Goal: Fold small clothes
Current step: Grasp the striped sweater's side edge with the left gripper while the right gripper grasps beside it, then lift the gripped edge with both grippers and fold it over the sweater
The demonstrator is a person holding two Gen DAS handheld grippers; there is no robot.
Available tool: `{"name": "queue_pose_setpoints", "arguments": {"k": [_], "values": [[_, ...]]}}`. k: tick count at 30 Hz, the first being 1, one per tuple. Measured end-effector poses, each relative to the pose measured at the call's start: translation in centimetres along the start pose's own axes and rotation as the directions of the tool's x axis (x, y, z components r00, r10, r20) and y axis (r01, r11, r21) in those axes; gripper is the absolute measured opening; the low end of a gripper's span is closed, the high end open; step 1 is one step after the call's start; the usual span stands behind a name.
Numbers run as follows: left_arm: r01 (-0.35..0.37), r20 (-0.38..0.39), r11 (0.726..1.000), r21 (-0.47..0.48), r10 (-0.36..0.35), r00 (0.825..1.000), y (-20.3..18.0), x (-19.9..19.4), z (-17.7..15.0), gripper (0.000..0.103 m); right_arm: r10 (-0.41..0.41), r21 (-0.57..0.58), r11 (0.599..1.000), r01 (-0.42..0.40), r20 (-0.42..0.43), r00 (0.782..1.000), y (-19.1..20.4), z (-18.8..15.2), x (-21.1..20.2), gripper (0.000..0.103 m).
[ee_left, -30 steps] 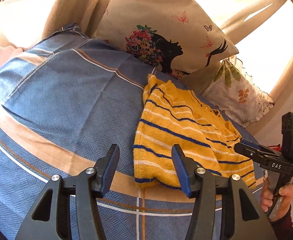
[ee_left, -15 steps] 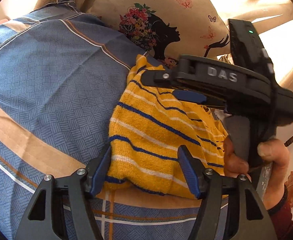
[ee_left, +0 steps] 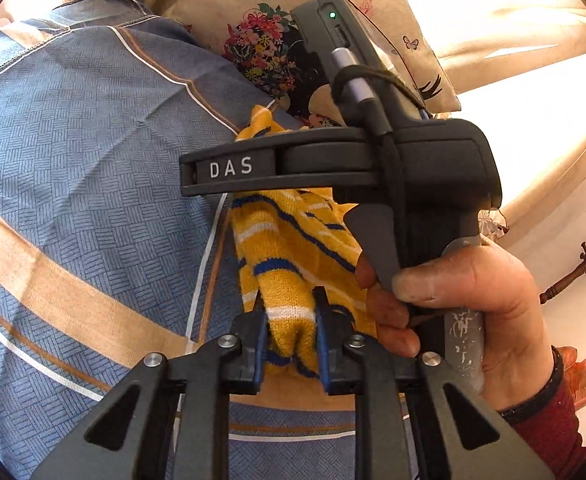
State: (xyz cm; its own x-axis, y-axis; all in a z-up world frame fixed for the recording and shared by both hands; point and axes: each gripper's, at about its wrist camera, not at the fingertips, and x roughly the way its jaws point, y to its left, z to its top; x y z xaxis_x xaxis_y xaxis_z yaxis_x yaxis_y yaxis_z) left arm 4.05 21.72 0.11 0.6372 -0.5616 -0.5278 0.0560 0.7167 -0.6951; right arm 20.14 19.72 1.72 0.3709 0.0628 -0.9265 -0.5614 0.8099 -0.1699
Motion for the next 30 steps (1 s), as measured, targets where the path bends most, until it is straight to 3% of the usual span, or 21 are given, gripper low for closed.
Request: {"name": "queue_pose_setpoints", "arguments": {"k": [1,2,3,4,7,18,30], "values": [[0.000,0.005,1.000,0.006,0.000,1.000,-0.3,-0.2,0.0,0.018,-0.017,-0.004,1.000,0.017,0.011,1.000,0.0,-0.1,-0.3,0.071],[0.002,0.010,1.000,0.010,-0.002,1.000,-0.6,-0.4,-0.2,0.018,-0.046,-0.012,0.999,0.046,0.022,0.999,0.1,-0.2,-0.7,0.063],[0.005,0.012,1.000,0.014,-0.005,1.000,-0.9,-0.5,-0.2,0.018,-0.071,-0.021,0.997,0.072,0.030,0.997,0.0,-0.5,-1.0,0.045],[0.008,0.015,1.000,0.019,-0.008,1.000,-1.3,-0.5,-0.1,0.017,-0.071,-0.023,0.997,0.072,0.038,0.997,-0.1,-0.7,-1.3,0.035],[0.012,0.020,0.999,0.045,-0.012,1.000,-2.6,-0.8,-0.3,0.017,-0.037,0.006,0.999,0.037,0.070,0.997,-1.1,-1.4,-2.5,0.022],[0.035,0.013,0.991,0.132,-0.037,0.999,-7.5,-0.9,-1.4,0.014,0.080,0.125,0.986,-0.111,0.232,0.969,-5.6,-4.7,-8.1,0.019],[0.052,-0.050,0.973,0.225,-0.042,0.998,-13.8,2.1,-3.4,0.013,0.104,0.262,0.944,-0.200,0.339,0.935,-13.2,-11.2,-11.6,0.018]]}}
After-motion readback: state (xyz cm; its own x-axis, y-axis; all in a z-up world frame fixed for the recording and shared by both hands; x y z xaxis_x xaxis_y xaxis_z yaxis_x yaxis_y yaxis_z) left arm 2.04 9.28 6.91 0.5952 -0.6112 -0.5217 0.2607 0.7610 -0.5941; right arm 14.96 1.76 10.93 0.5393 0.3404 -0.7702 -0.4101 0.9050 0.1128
